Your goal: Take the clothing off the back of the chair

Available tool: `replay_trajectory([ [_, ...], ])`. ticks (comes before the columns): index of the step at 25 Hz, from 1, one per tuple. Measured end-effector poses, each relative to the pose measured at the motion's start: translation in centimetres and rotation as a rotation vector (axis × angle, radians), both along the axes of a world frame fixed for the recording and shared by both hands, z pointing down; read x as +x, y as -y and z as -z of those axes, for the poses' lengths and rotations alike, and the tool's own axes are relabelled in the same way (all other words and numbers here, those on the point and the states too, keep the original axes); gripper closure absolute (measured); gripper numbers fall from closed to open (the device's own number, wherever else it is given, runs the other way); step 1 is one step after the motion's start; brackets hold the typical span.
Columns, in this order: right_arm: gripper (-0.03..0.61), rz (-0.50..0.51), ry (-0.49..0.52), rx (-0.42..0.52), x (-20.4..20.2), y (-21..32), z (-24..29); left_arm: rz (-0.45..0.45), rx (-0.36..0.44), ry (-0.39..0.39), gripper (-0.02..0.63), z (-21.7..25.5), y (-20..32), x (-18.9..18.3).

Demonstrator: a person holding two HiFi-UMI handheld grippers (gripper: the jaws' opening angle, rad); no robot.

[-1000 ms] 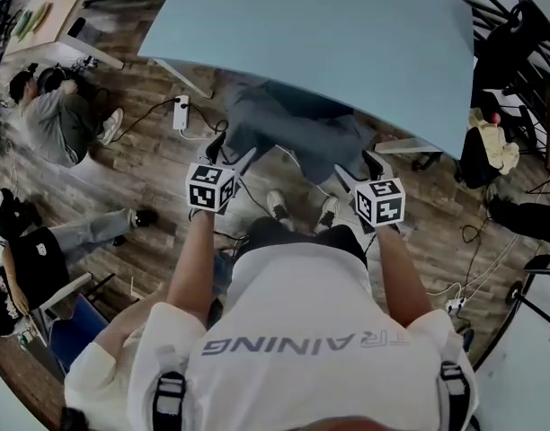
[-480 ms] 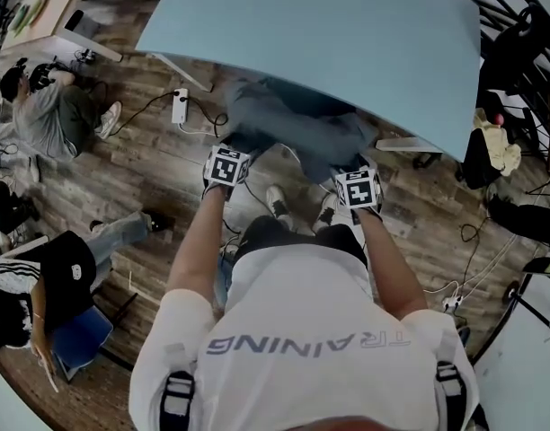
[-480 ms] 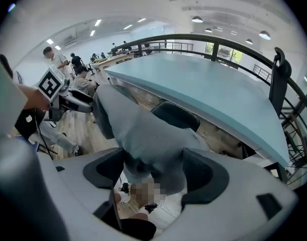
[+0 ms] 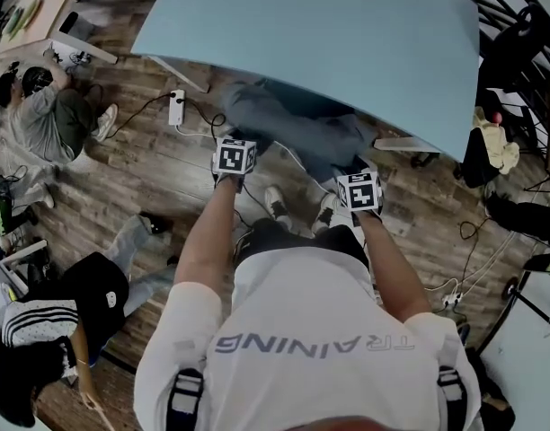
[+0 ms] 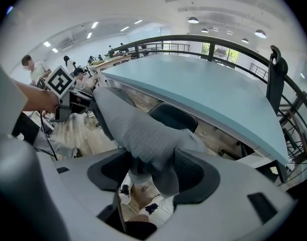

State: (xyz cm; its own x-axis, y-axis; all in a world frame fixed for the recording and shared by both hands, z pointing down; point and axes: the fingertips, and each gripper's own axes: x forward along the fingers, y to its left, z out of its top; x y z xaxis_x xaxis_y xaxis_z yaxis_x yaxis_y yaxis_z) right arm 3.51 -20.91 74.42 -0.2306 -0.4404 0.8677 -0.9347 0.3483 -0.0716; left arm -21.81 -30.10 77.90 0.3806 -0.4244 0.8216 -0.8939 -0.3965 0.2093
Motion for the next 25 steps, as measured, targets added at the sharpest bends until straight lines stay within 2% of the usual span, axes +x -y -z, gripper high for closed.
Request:
replay_trajectory([
  [3,0.350,0.022,-0.021,0.018,-0.2,-0.2,0.9,-0.012,0.001,-0.001,0.500,0.8,-0.3,0.9],
  [6,0.459,0.023,-0.003,0.040,-0.6,-0.7,1.8,-0.015,0.031,-0.010,0.538,1.9,-1.4,1.4],
  [7,0.470,0.019,0.010,0.047,-0.7,-0.8,2.0,-0.007,0.051,-0.021,0.540,2.5,-2.0,1.3],
  [13,0.489,-0.037,0.147,0.107,-0.5,-0.6,5.2,0.056,0.166,-0.121,0.543,7.4,-4.2,0.9],
  [19,0.503,-0.133,0.322,0.196,0.0,1.6,10.6,0.111,0.302,-0.184,0.545,14.5,-3.3,1.1],
  [25,0.508,-0.164,0.508,0.332,-0.3,5.3,18.6,0.116,0.503,-0.232,0.545,24.4,-0.7,1.1],
])
